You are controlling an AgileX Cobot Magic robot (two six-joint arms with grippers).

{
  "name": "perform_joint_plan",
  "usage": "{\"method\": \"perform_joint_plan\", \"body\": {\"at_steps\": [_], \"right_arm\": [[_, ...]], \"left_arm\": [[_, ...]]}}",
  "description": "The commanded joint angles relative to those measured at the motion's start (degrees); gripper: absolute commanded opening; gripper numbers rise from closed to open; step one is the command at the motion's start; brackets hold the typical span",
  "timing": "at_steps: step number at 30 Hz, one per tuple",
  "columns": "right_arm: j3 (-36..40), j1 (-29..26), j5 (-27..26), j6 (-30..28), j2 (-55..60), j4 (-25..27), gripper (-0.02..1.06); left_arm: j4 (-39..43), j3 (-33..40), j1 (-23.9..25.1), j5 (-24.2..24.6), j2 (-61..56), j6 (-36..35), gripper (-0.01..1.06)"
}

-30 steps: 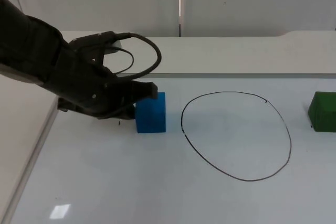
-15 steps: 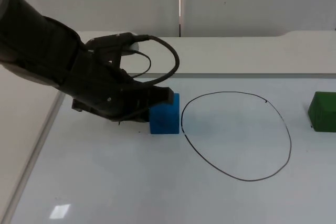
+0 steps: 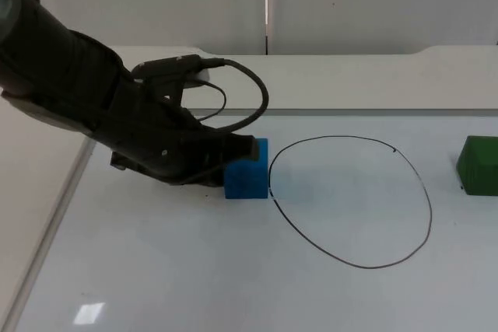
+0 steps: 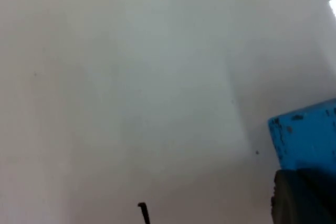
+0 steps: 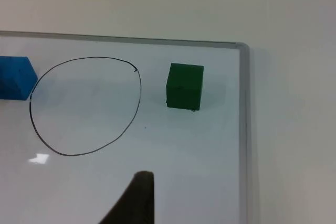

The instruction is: Push the two cubes into the marked area.

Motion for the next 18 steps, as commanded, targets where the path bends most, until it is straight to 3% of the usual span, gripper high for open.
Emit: {"method": "perform_joint_plan", "body": {"at_steps": [1,13,18], "right_arm": [[0.2,-0.3,-0.2,-0.3,-0.2,0.1,1.05],[0.2,-0.3,-0.2,-0.3,-0.2,0.1,1.05],[0.2,-0.3,-0.2,-0.3,-0.2,0.1,1.05]], "left_arm": [[-1.3,-0.6,-0.3,0.8,0.4,0.3,0.00],[-2.4,-2.5,-1.0,2.9,1.2,1.3,0.00],[-2.5,-2.5,-3.0,1.2,1.6,1.8,0.00]]}}
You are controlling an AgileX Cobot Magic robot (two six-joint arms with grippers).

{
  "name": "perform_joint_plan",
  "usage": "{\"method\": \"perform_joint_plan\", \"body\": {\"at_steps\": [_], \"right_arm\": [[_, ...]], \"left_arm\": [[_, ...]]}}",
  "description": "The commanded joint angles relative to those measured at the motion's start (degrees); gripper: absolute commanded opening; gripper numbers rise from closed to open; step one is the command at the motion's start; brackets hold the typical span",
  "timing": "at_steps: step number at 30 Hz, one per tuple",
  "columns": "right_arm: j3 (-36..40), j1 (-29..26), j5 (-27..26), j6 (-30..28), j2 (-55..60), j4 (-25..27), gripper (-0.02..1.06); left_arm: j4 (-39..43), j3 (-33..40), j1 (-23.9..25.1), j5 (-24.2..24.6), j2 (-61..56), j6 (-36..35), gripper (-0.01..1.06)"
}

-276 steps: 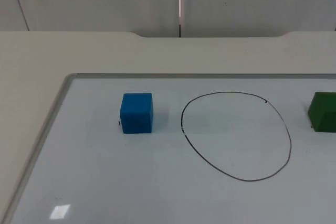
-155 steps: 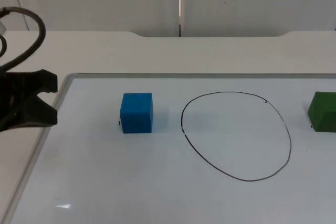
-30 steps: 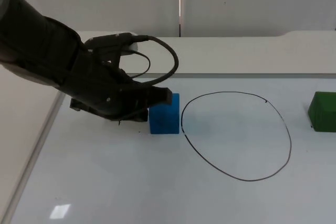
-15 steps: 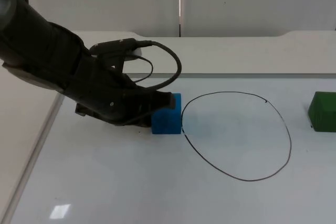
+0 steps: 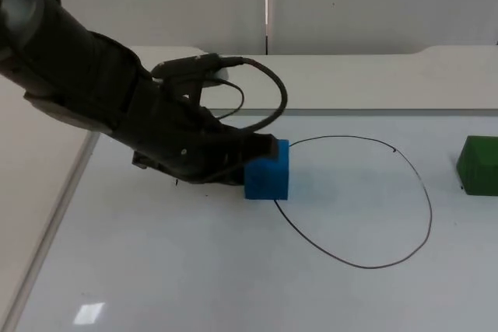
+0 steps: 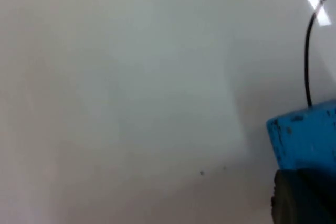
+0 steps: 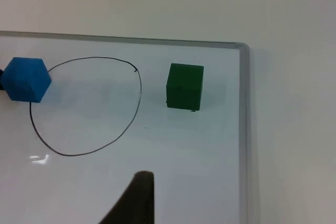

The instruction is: Push the two cubes into the marked area.

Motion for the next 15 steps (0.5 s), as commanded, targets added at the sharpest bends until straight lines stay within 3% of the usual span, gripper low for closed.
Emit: {"method": "perform_joint_plan", "body": {"at_steps": [1,15], "right_arm": [[0.2,-0.3,-0.2,-0.3,-0.2,0.1,1.05],[0.2,-0.3,-0.2,-0.3,-0.2,0.1,1.05]], "left_arm": [[-0.7,-0.2,-1.2,-0.8,0.1,0.3,0.00],[-1.1,-3.1,-2.9,-2.4,0.9,0.3,0.00]]}}
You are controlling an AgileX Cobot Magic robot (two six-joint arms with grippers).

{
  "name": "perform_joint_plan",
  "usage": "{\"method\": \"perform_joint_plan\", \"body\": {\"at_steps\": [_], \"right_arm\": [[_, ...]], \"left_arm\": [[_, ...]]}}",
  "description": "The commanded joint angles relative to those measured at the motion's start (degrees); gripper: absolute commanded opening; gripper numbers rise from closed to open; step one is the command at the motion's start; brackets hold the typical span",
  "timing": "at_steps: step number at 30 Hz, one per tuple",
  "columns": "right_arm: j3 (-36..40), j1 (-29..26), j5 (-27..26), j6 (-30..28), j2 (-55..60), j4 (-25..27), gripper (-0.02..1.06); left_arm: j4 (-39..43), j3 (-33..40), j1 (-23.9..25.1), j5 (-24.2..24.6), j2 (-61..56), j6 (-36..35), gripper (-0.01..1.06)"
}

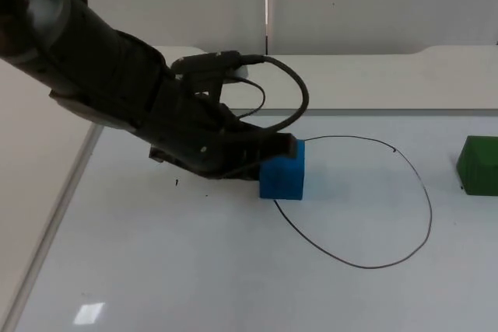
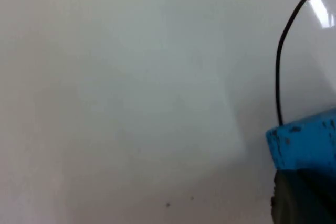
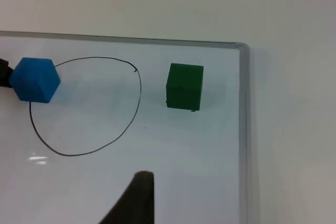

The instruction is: Push the two cubes into the marked area.

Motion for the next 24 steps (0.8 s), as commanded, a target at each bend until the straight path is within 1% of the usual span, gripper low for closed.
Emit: {"method": "perform_joint_plan", "body": {"at_steps": [1,17,19,24], "right_arm": [[0.2,-0.3,-0.2,-0.3,-0.2,0.1,1.05],[0.2,-0.3,-0.2,-0.3,-0.2,0.1,1.05],[0.2,-0.3,-0.2,-0.3,-0.2,0.1,1.05],[0.2,-0.3,-0.2,-0.3,-0.2,0.1,1.05]], "left_arm": [[-0.7,-0.6,-0.3,-0.6,0.2,0.2,0.00],[-1.2,-1.7,-0.4,0.3,1.1,0.2,0.00],[-1.7,-1.8,-0.8,1.4,1.1,0.2,0.00],[-2.1,-1.8,-2.5,1.1,1.1,0.2,0.00]]}}
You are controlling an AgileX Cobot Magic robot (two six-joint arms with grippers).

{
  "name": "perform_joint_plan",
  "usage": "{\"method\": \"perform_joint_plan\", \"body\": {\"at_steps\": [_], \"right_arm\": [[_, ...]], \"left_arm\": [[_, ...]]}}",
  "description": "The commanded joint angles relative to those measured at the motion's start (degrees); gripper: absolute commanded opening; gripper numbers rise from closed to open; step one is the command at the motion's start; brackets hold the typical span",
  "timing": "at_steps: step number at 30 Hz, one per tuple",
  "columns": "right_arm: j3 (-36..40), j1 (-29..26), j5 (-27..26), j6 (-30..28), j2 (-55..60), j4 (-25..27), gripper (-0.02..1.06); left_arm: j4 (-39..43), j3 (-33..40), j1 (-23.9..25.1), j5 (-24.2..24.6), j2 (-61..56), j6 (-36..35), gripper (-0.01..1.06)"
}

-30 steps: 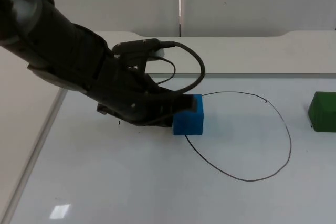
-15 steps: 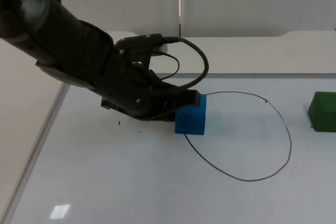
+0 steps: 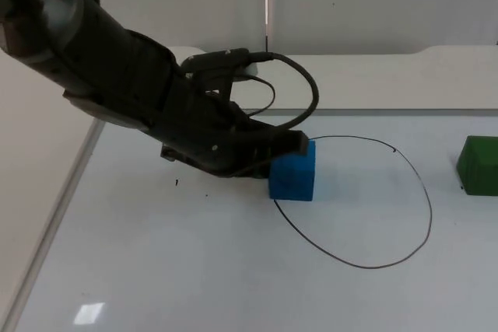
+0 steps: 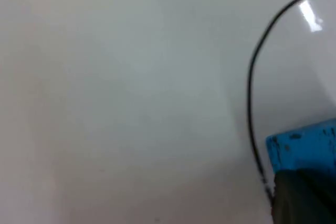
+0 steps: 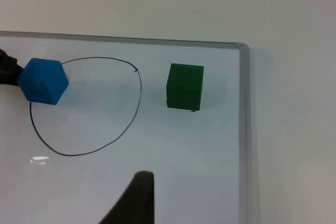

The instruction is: Push the two cubes into the marked area.

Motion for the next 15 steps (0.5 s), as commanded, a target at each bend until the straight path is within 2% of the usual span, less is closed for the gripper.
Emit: {"method": "perform_joint_plan", "body": {"at_steps": [1,9,15], "right_arm": [[0.2,-0.3,-0.2,-0.3,-0.2,0.1,1.05],[0.2,-0.3,-0.2,-0.3,-0.2,0.1,1.05],[0.2,-0.3,-0.2,-0.3,-0.2,0.1,1.05]], "left_arm": [[-0.9,-0.3,-1.5,0.6,0.0,0.5,0.00],[-1.0,-1.5,-1.8,0.4,0.0,0.5,0.00],[-1.1,-1.7,-1.8,2.3,0.0,0.5,0.00]]}}
